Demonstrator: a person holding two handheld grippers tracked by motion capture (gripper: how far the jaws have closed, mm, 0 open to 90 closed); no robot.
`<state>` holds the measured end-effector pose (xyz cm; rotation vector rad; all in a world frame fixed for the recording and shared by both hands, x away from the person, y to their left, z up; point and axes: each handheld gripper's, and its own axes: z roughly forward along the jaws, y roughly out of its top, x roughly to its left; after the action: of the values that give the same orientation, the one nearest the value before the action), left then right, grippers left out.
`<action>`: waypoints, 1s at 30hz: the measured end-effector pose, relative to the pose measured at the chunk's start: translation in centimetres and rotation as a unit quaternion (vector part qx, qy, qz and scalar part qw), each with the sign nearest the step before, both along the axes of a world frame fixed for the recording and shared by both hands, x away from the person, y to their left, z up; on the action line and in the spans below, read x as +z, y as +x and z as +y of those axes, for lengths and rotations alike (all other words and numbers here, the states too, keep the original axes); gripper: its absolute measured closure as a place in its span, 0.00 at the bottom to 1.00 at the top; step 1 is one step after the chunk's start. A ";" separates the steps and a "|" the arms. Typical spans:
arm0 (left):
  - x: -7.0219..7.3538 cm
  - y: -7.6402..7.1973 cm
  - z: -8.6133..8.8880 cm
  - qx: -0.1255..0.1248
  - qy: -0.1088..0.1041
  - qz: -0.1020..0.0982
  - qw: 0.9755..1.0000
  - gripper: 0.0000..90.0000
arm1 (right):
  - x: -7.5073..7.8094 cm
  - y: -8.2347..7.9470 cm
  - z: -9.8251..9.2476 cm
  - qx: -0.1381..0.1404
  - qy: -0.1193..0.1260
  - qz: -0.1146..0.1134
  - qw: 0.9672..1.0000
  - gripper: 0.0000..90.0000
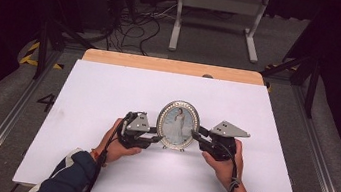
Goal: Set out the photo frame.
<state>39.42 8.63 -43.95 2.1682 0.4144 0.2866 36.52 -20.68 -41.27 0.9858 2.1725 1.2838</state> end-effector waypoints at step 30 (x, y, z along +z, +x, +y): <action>0.2 -0.5 0.2 0.027 0.043 -0.025 0.998 0.18 | -0.5 -0.2 0.4 0.034 -0.065 0.017 0.997 0.17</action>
<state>38.92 8.85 -43.77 2.2318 0.4398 0.3943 36.27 -20.26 -41.74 0.8952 2.3015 1.1461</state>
